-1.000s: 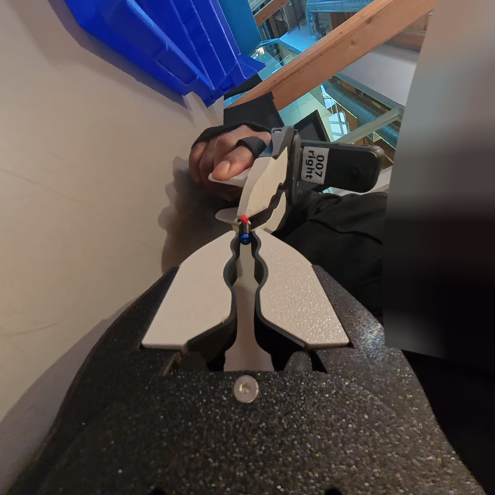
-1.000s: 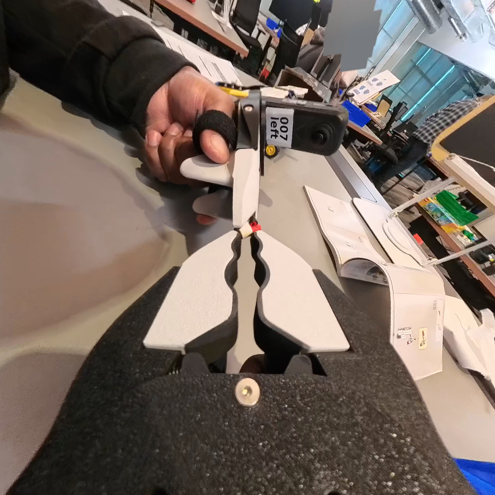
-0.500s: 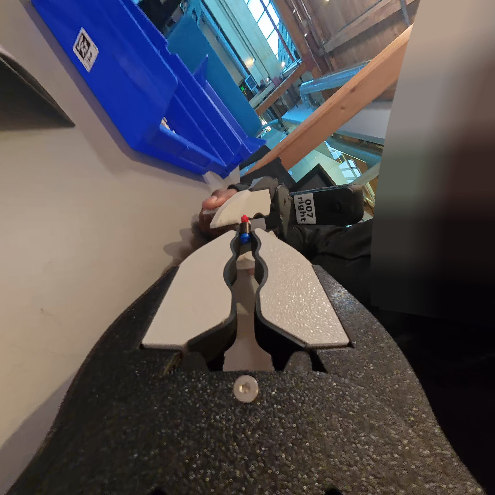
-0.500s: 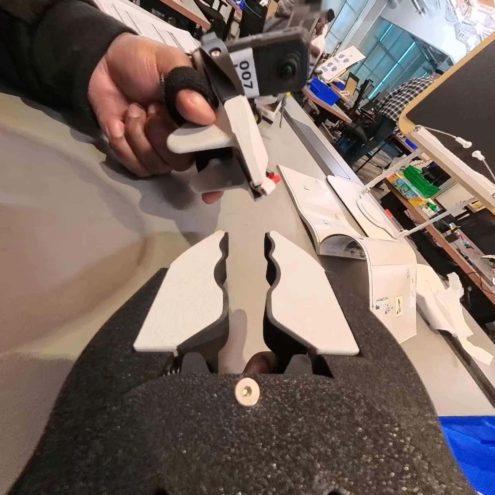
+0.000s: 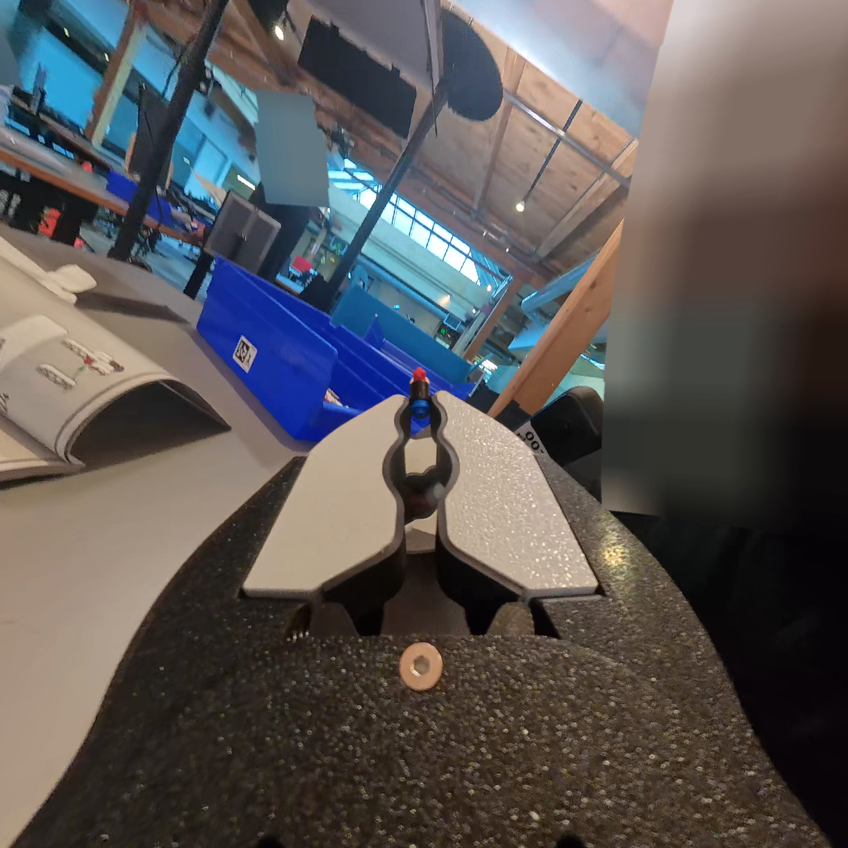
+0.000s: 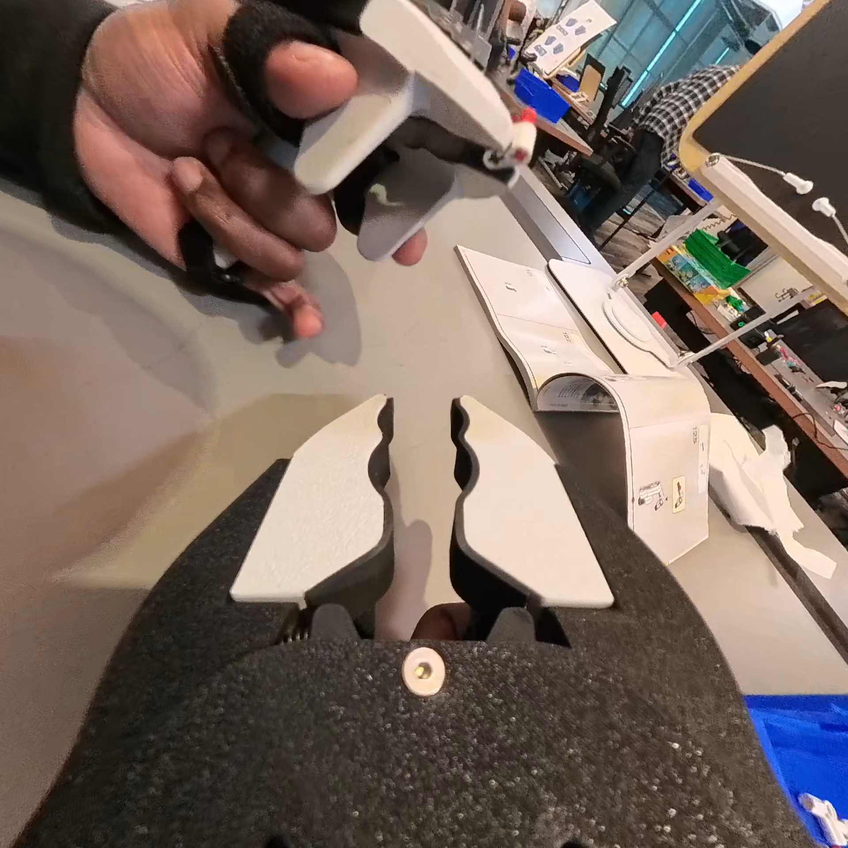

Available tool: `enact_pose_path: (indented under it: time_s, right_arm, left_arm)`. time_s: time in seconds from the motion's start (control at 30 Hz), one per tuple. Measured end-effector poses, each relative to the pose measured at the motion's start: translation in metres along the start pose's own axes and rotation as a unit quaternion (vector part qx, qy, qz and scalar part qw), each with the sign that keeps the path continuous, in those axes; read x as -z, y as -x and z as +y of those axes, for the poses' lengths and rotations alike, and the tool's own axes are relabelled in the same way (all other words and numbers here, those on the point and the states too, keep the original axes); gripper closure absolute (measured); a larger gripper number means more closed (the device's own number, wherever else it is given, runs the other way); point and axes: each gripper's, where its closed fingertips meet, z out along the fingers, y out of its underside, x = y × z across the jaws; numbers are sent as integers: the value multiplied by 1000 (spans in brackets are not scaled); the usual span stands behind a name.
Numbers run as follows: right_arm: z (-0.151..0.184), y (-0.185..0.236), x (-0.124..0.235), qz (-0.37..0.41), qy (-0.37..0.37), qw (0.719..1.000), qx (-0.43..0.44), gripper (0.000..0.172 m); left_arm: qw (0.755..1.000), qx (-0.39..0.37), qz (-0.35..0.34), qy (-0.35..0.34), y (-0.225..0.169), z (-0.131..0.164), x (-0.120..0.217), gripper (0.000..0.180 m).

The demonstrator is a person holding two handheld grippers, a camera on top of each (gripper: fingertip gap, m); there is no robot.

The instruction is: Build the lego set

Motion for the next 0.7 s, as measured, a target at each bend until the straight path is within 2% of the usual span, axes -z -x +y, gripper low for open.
enact_pose_path:
  time_s: [0.17,0.23,0.37,0.53,0.63,0.7]
  right_arm:
    - [4,-29,-15,63,15,998,-8,148]
    - [9,-55,-22,115,31,993,-1,148]
    - [13,-105,-43,191,67,977,73,128]
    - [22,-119,-79,190,127,955,189,110]
    - [28,-115,-89,174,146,948,225,115]
    - [42,-111,-92,152,174,949,217,123]
  left_arm:
    - [998,-65,-14,5,5,-6,-8,173]
    - [995,-83,-58,19,18,-8,-10,172]
    - [985,-117,-123,24,43,-12,-1,172]
    - [986,-115,-113,41,41,-8,-1,172]
    - [987,-109,-107,47,41,-6,-1,172]
    - [988,-103,-106,45,41,-6,-1,172]
